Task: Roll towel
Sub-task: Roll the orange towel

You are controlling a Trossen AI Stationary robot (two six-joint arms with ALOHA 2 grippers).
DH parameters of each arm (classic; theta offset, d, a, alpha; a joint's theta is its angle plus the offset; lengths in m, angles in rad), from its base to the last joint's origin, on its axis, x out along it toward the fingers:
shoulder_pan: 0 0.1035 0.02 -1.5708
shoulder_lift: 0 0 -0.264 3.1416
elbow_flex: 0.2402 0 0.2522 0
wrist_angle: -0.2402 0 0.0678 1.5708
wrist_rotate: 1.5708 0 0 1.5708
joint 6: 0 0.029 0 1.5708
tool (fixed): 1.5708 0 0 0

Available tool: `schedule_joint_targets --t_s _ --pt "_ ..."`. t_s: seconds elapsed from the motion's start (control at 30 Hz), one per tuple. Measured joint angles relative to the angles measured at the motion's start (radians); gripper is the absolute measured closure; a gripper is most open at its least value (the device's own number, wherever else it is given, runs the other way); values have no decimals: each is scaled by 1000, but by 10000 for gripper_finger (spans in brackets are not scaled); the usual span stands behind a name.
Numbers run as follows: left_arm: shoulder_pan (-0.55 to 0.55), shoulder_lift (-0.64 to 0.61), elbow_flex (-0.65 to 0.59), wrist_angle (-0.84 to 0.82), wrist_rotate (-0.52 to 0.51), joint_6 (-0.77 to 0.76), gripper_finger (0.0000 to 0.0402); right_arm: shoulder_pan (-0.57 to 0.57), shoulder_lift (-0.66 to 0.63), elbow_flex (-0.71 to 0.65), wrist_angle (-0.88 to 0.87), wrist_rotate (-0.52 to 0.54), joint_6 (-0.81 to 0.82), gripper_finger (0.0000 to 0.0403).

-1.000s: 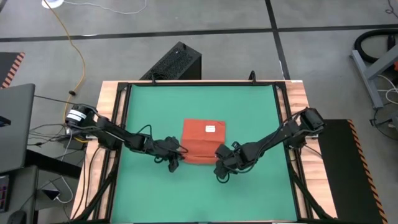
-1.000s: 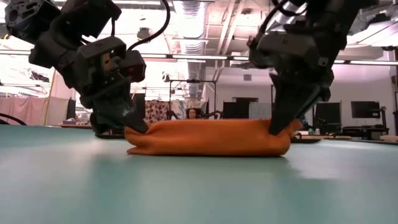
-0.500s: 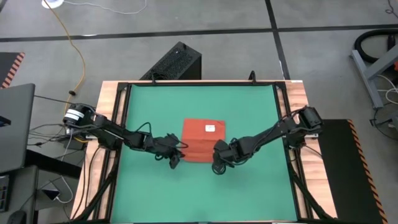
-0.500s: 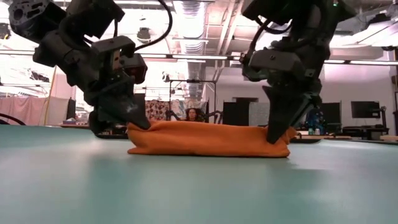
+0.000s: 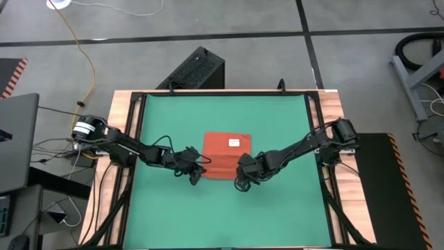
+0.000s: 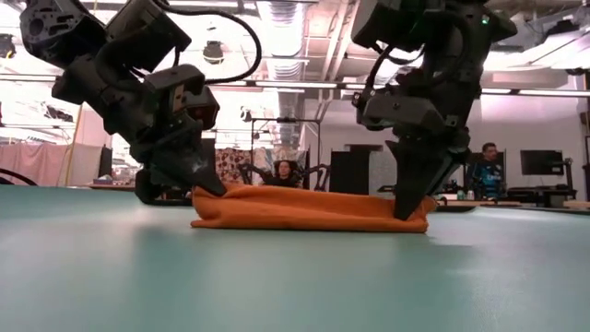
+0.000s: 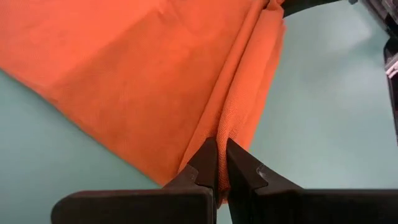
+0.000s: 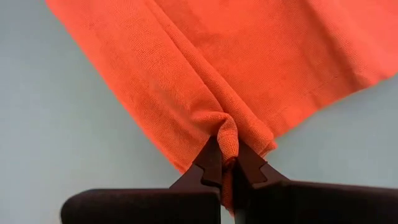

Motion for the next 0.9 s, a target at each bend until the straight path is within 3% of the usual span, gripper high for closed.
schedule_joint_targets --t_s 0.43,0.9 --pt "2 79 -2 48 -1 45 396 -5 59 2 15 6 -8 384" --pt "-16 -215 -4 -69 -8 58 305 3 62 0 18 6 -23 384"
